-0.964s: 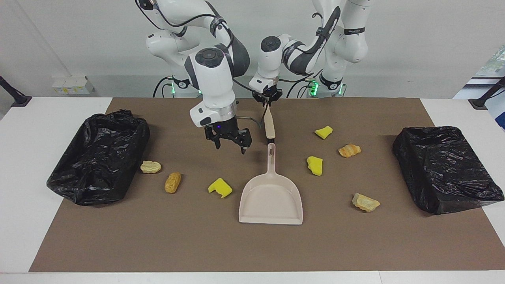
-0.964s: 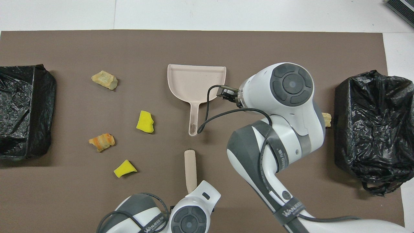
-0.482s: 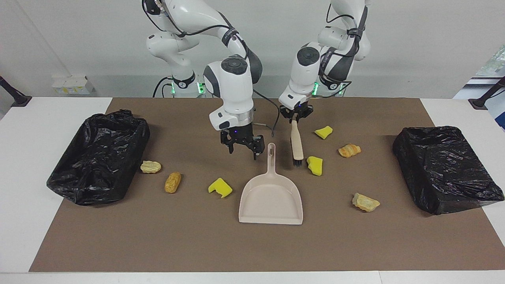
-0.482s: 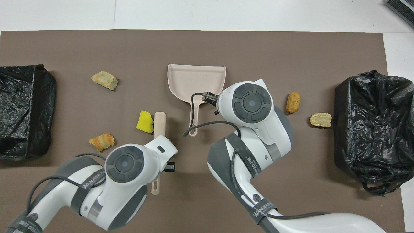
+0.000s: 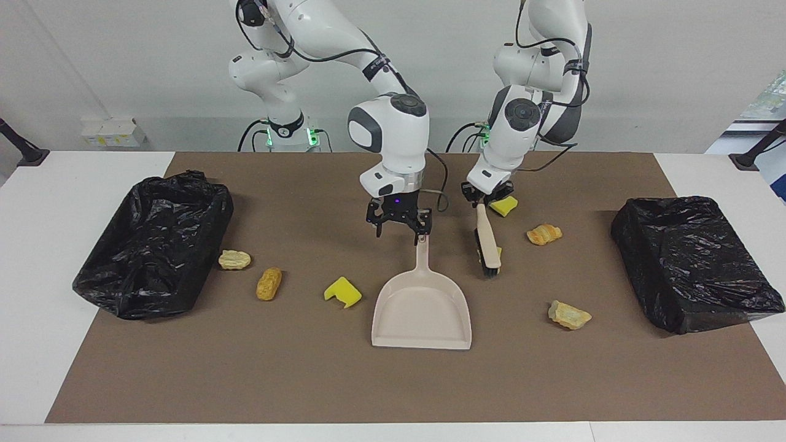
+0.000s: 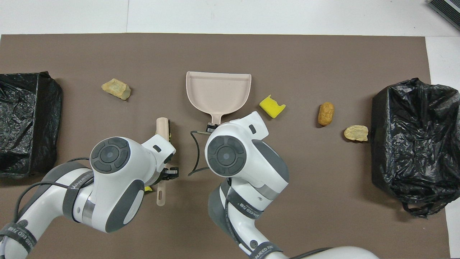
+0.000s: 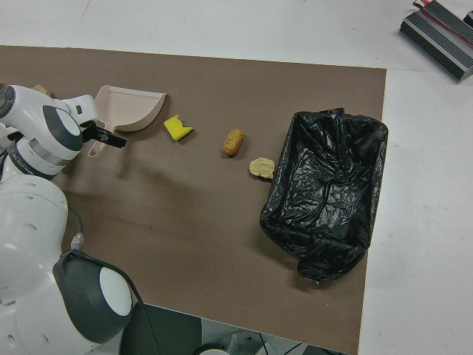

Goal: Sweep and dump trash in bin

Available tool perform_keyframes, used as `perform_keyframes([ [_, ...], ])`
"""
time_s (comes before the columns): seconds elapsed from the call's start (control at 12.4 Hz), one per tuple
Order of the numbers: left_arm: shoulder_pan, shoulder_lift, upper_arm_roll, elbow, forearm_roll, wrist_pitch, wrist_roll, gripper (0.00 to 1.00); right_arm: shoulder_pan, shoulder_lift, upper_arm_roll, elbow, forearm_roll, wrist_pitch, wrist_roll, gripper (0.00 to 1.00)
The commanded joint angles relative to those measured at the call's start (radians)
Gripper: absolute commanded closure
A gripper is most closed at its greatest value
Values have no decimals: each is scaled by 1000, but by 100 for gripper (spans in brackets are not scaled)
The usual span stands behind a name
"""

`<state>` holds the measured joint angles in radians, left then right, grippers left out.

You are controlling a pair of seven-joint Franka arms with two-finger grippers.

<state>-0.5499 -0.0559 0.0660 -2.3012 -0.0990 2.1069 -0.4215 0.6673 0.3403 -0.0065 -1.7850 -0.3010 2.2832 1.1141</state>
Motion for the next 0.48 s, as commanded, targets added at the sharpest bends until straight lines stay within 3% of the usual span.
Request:
perform_keyframes([
  [0.0,27,-13,-11,16,-18,-154,-3,100,35,12,-3,-8,-78,29,70,0],
  [0.4,117,-90,-11,6,-18,-387,6,100,41,35,-1,-11,-145,114,110,0],
])
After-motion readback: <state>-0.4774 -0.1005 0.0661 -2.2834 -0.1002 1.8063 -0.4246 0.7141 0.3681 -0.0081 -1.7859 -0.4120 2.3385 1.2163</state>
